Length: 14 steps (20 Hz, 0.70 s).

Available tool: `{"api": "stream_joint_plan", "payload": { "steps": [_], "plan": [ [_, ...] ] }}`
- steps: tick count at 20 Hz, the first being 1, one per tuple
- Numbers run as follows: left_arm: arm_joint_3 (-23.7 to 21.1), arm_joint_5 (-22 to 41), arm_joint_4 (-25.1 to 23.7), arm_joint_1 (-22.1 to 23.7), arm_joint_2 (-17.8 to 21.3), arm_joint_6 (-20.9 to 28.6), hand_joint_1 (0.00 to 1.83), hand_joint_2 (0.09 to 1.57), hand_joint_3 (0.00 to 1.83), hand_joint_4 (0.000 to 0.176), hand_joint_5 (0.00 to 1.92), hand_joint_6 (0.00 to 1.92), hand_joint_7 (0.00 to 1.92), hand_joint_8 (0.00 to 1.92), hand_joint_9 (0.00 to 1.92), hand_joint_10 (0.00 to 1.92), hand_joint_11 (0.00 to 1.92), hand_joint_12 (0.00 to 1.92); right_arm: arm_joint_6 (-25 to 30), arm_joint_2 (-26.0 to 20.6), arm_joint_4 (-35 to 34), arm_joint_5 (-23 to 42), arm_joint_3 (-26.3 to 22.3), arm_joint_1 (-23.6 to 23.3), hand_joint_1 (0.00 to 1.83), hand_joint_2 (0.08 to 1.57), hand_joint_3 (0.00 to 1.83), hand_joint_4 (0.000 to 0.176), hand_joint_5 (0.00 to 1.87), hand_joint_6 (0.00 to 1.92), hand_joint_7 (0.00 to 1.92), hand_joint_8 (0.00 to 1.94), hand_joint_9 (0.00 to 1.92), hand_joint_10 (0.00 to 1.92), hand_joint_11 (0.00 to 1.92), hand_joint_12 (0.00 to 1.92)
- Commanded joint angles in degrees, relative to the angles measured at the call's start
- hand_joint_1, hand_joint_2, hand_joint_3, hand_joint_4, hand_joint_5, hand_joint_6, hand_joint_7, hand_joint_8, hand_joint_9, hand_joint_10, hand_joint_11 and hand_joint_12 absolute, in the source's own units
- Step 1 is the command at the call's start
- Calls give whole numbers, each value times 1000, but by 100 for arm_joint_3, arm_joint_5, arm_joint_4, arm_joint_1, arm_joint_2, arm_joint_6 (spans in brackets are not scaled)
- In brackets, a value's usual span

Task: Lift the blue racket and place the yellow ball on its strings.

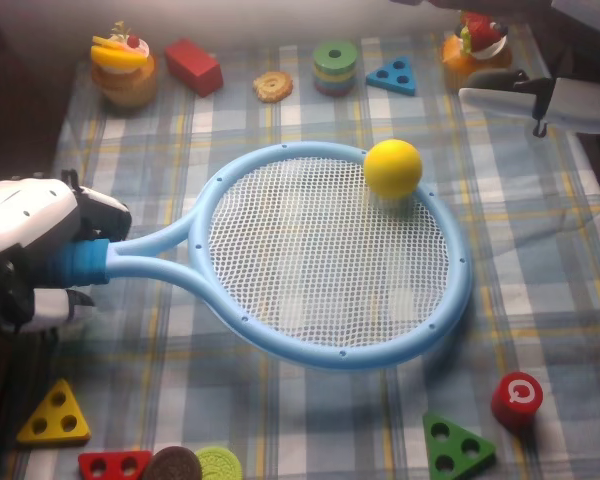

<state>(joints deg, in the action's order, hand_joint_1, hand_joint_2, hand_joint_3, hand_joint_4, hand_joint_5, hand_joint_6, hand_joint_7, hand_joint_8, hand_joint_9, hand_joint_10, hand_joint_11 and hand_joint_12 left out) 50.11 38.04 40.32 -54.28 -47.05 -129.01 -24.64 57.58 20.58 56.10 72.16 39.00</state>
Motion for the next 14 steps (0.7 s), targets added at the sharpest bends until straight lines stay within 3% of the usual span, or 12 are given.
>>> {"api": "stream_joint_plan", "payload": {
  "steps": [1,2,3,4,5,6,7,9,12,13,14],
  "plan": [
    [26,625,-86,27,4,6,1152,1077,0,0,309,1330,321,1571,407,1702,413,1709,-5,-18,-278,637,-9,-45,996,1281,0,18,333,0,394,0,386,0,29,589],
    [16,661,-63,3,4,6,1068,1032,0,3,340,770,257,1188,284,1465,264,1613,-5,-21,-281,637,-10,-37,998,1279,0,18,334,0,397,2,388,1,23,592],
    [0,705,-36,-29,9,6,1021,1000,0,25,385,386,284,860,258,1259,191,1536,-5,-26,-287,637,-15,-28,1000,1279,0,19,337,2,401,3,391,2,20,594],
    [-14,742,2,-57,22,6,906,977,0,77,294,136,307,421,260,844,101,1325,-5,-34,-294,641,-22,-16,1010,1278,0,22,342,3,402,3,381,0,3,592],
    [-29,778,33,-81,40,7,809,915,0,125,163,29,301,125,303,454,84,1114,-5,-44,-311,659,-29,8,1024,1275,0,26,344,3,395,1,372,0,0,584],
    [-49,804,49,-92,60,8,741,896,0,161,67,5,247,27,325,190,52,984,-5,-53,-336,683,-35,34,1013,1276,0,31,343,2,399,2,367,0,0,584],
    [-121,892,-28,-115,124,128,752,838,0,173,13,0,147,12,253,78,10,773,-5,-77,-401,764,-52,105,1022,1272,0,30,347,2,403,3,353,0,0,569],
    [-318,1194,-353,-177,359,655,726,840,2,176,0,0,68,3,159,11,0,488,-73,-164,-553,935,-135,252,1053,1274,0,22,353,0,415,0,353,0,0,627],
    [-646,2091,-1135,-370,892,2199,554,901,5,176,0,0,14,1,75,5,0,235,-403,-387,-998,1408,-391,615,994,1278,1,24,349,0,394,0,356,0,56,580],
    [-745,2438,-1311,-449,1060,2556,592,900,2,167,0,0,2,0,34,5,0,101,-492,-452,-1204,1646,-471,785,917,1272,0,18,352,0,412,0,378,0,123,506],
    [-836,2810,-1460,-549,1231,2900,584,910,4,152,0,0,0,0,6,0,0,33,-585,-515,-1397,1876,-547,958,965,1258,0,32,373,6,409,0,379,0,95,466]
  ]
}}
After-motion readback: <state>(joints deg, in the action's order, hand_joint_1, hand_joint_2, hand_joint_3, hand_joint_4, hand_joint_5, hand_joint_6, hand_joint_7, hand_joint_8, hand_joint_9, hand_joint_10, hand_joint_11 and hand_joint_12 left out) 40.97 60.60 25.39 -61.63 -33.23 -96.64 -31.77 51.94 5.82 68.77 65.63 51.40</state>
